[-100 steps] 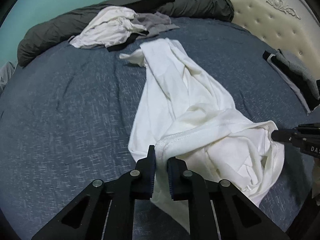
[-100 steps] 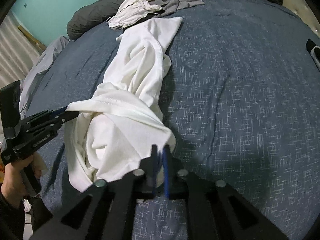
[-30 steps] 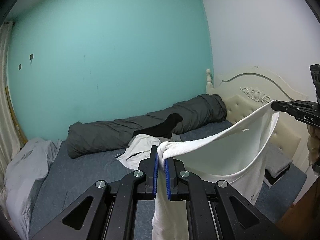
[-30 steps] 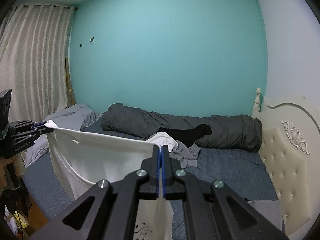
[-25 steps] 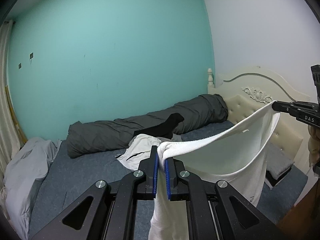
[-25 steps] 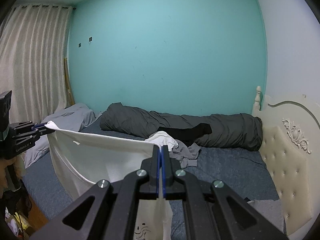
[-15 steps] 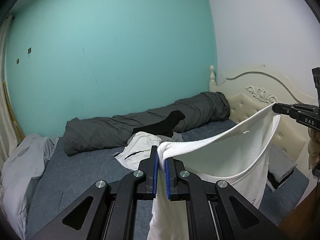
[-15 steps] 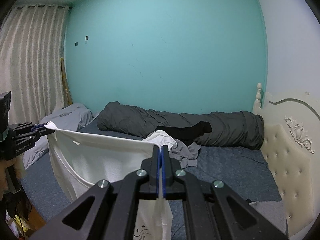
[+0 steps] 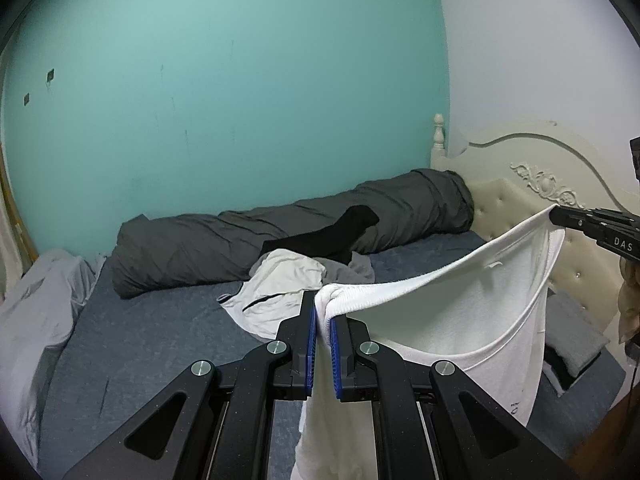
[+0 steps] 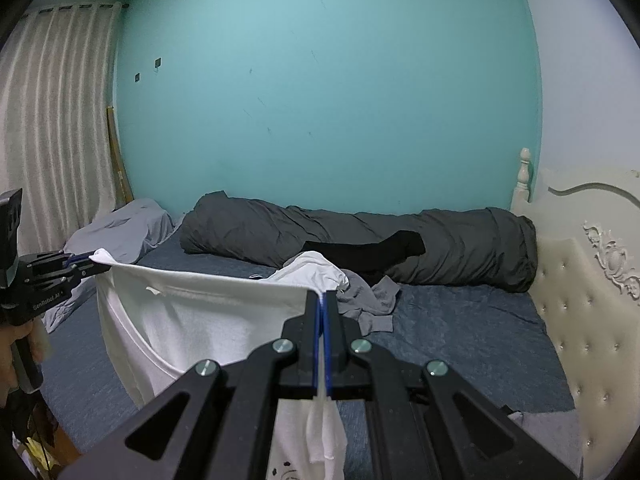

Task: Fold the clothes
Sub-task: 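Hold the white T-shirt raised and stretched between the left and right tools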

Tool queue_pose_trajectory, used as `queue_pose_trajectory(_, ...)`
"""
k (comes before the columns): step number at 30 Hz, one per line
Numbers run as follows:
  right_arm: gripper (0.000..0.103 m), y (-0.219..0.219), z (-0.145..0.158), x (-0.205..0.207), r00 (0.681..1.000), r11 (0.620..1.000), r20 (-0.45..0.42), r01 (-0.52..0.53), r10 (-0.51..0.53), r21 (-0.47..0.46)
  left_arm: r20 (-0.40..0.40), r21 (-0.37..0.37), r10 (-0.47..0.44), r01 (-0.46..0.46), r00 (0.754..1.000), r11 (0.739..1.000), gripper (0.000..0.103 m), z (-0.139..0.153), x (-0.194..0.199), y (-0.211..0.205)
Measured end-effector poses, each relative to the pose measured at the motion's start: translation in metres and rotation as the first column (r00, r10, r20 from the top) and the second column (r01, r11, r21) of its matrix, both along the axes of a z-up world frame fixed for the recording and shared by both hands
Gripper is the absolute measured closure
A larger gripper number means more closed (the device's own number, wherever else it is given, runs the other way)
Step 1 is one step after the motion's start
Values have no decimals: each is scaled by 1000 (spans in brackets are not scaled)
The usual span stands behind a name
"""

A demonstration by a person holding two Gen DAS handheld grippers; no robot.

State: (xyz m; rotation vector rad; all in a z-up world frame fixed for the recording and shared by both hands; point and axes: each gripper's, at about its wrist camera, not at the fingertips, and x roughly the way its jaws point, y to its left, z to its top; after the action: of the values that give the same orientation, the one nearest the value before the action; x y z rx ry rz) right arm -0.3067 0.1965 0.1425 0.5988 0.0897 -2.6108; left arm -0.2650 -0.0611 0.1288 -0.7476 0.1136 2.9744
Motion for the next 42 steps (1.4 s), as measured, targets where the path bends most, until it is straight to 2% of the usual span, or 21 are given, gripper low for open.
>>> queue_pose_trajectory(8,102,-17,-31,-61,999,1000,41,5,-6,30,69,23,17,-18,998,1000,96,-42,-73,-12)
queue_pose_trajectory(17,102,-33,-93,-140,993,998,119,14,-22,69,162,36,28,-35,986,999,96,-113,-150,-20)
queue_pose_trajectory(24,102,-43,-150,-201,982,995,188,15,-34,99,246,38,35,-45,969,998,96,-180,-207,-26)
queue_pose_trajectory(32,102,-53,-230,-265,958,991,280,18,-54,130,344,31,38,-52,938,998,96,-263,-269,-35)
queue_pose_trajectory(42,102,-69,-320,-325,927,985,369,7,-72,174,442,51,38,-68,896,996,96,-353,-325,-47)
